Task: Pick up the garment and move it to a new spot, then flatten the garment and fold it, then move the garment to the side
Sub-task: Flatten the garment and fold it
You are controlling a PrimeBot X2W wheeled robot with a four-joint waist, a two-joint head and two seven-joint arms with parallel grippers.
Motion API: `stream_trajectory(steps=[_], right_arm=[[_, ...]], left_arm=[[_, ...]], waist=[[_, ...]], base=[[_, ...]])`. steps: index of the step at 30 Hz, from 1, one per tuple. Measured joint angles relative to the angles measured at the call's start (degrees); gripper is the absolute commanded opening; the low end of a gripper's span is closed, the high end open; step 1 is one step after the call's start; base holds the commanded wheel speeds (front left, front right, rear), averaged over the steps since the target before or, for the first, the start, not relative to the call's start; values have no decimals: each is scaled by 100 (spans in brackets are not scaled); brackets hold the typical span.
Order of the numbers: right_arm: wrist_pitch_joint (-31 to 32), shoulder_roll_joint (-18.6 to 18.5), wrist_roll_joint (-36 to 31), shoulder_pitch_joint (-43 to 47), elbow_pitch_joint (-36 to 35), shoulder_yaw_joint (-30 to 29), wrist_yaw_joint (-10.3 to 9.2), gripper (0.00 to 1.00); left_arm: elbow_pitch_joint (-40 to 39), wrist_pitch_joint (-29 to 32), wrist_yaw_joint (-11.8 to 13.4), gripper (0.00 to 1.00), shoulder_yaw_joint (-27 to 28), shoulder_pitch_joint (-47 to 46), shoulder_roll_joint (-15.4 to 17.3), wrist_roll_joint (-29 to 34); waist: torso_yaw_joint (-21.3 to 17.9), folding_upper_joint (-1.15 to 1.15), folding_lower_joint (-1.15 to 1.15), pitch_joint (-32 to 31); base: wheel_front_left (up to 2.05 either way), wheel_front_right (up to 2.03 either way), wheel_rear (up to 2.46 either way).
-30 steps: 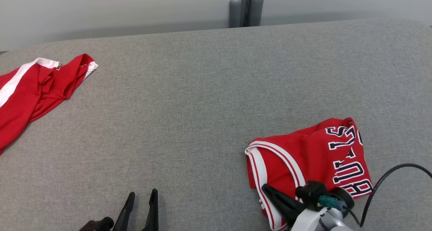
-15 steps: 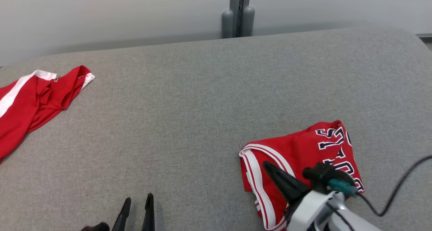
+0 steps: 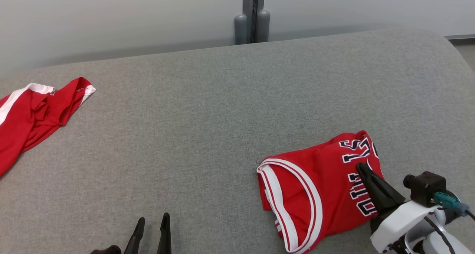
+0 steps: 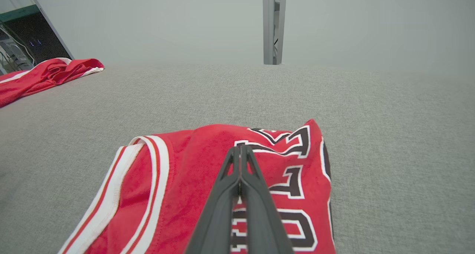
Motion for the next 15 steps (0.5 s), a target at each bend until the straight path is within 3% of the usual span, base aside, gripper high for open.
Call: stream_trajectory(steps=[6, 15], right_arm=[[29, 244, -51, 137, 324, -345, 0, 0], [137, 346, -66, -181, 1244, -148, 0, 0]], left_arm=[[1, 0, -8, 100, 33, -1, -1, 38], [76, 0, -52, 100, 10, -100, -2, 104]], waist=[[34, 0, 0, 59], [18, 0, 0, 125]], base=[[0, 0, 0], [0, 0, 0]])
